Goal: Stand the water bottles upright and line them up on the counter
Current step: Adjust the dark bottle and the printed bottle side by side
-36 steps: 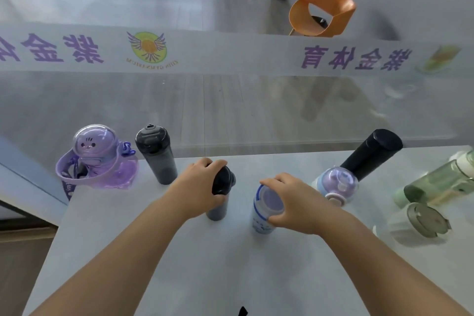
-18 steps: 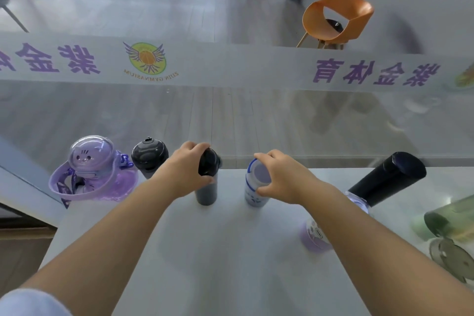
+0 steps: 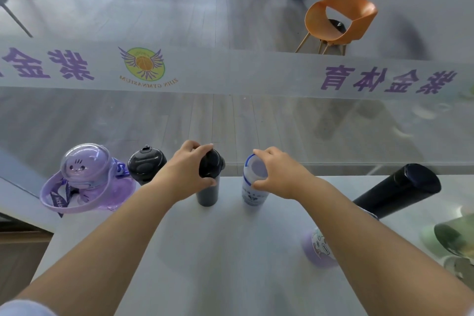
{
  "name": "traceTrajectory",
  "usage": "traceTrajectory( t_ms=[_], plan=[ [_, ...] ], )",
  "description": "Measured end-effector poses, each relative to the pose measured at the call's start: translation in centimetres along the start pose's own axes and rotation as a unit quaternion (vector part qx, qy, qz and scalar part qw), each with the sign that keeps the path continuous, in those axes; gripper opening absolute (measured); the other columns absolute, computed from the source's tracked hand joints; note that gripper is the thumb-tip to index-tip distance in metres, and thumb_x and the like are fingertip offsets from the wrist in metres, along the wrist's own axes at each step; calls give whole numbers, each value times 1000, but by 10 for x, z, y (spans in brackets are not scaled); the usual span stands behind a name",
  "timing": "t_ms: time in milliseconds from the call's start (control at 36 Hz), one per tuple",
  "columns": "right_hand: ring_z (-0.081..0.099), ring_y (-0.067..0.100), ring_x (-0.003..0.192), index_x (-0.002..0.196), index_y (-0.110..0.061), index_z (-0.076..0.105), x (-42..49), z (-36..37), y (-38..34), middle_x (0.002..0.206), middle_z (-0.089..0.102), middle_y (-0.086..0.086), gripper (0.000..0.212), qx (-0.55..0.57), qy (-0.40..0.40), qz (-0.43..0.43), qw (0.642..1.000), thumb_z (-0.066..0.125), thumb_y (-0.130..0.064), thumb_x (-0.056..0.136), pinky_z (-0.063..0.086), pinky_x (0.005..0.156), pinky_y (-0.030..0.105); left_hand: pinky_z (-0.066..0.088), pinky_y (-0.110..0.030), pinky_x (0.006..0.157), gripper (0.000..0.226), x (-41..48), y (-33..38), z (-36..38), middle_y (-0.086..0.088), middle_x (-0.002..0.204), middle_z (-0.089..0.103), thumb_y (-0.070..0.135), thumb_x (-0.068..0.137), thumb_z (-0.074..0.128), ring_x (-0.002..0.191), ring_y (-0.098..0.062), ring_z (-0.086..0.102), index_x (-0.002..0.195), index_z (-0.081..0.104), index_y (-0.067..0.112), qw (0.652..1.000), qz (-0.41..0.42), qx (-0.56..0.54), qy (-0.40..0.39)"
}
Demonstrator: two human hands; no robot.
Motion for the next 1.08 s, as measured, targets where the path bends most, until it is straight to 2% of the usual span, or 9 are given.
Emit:
traceTrajectory(
  t_ms=[361, 500, 611, 694, 806, 972, 1083],
  plan=[
    [37, 26, 128, 149, -20, 19, 3, 0, -2, 146, 31, 5, 78, -5, -22, -5, 1000, 63, -29, 85, 43, 102, 37, 40, -39, 104, 81, -2, 6, -1, 1, 141, 33, 39, 77, 69, 126, -24, 38, 144, 25, 28, 999, -13, 33, -19],
    [32, 28, 133, 149, -19, 20, -1, -5, -3, 149, 30, 5, 84, -26, -37, -13, 999, 68, -34, 82, 41, 104, 41, 41, -39, 102, 72, -10, 11, -9, 2, 141, 36, 42, 77, 68, 124, -25, 40, 139, 34, 29, 999, -11, 47, 10],
    [28, 28, 137, 149, -17, 22, -9, -16, -3, 152, 28, 5, 82, -28, -16, -30, 999, 69, -32, 83, 36, 107, 40, 43, -41, 100, 62, -22, 21, -21, 4, 136, 40, 45, 78, 66, 121, -23, 42, 133, 42, 29, 997, -10, 67, 46],
    [33, 27, 134, 147, -19, 28, -21, -31, -2, 149, 34, 5, 74, -34, 2, -35, 999, 66, -32, 85, 36, 103, 38, 45, -41, 96, 52, -32, 31, -27, 4, 129, 48, 44, 78, 66, 114, -23, 46, 124, 51, 28, 995, -8, 74, 69],
    [49, 25, 117, 136, -21, 44, -45, -48, 7, 133, 49, 4, 56, -42, 22, -45, 998, 64, -34, 86, 41, 89, 35, 48, -37, 87, 45, -48, 46, -26, 4, 117, 57, 45, 79, 65, 104, -21, 54, 119, 55, 27, 992, -17, 93, 85],
    [48, 24, 124, 138, -22, 41, -85, -60, 31, 139, 49, 2, 59, -78, 7, -33, 996, 62, -42, 87, 41, 97, 36, 46, -31, 79, 39, -70, 71, -8, 7, 114, 61, 47, 81, 62, 101, -18, 57, 114, 57, 28, 990, -9, 119, 81],
    [50, 23, 122, 138, -23, 40, -112, -61, 48, 139, 50, 2, 61, -79, -16, -2, 997, 62, -44, 86, 41, 97, 36, 42, -27, 74, 36, -80, 84, 9, 12, 110, 61, 47, 81, 61, 90, -11, 53, 112, 57, 30, 992, -1, 116, 47]
  ],
)
Point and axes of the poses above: each hand's wrist, its own x-axis towards the middle knuckle, its own z-axis out of the palm, y = z × x, the point moved 6 cm from there along x, towards the middle knuckle
